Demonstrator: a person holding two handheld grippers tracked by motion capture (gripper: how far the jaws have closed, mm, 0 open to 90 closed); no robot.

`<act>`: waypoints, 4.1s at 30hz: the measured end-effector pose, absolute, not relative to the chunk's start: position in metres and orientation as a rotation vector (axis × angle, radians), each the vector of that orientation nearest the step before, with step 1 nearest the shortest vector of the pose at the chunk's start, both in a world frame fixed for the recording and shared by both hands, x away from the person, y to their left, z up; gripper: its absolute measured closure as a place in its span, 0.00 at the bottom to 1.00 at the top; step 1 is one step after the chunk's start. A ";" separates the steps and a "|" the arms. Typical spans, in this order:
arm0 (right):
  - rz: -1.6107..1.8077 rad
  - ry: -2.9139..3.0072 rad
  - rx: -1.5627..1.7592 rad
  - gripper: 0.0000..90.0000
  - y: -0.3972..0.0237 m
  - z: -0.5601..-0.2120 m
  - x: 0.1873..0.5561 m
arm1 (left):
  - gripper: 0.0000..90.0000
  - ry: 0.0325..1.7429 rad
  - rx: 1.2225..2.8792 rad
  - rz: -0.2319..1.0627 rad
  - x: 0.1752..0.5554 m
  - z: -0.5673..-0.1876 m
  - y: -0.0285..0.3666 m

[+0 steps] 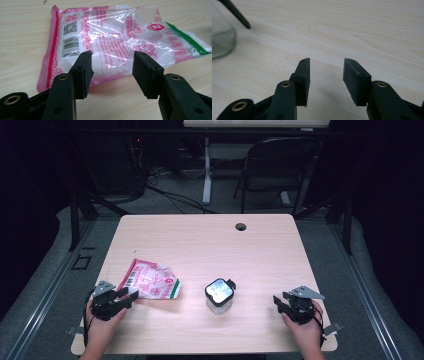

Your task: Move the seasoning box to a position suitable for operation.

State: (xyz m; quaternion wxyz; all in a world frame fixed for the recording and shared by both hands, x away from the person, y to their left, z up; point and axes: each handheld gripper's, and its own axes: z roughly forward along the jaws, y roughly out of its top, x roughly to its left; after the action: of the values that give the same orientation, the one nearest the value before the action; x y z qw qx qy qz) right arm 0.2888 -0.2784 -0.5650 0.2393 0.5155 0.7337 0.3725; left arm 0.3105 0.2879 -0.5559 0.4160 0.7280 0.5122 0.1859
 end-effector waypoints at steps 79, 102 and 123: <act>1.078 2.341 1.172 0.87 -0.163 -0.567 0.324 | 0.71 0.899 2.025 0.415 0.291 -0.541 0.175; 1.180 2.375 1.116 0.73 -0.158 -0.562 0.297 | 0.64 0.885 2.016 0.368 0.299 -0.541 0.161; 1.241 2.287 1.319 0.60 -0.186 -0.512 0.293 | 0.60 0.993 1.965 0.185 0.316 -0.527 0.165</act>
State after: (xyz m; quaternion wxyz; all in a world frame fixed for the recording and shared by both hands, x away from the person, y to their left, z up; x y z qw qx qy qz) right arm 0.2935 -0.1859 -0.5117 0.1120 0.4493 0.7789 0.4229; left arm 0.3158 0.1654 -0.5270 0.4494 0.7945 0.4015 0.0746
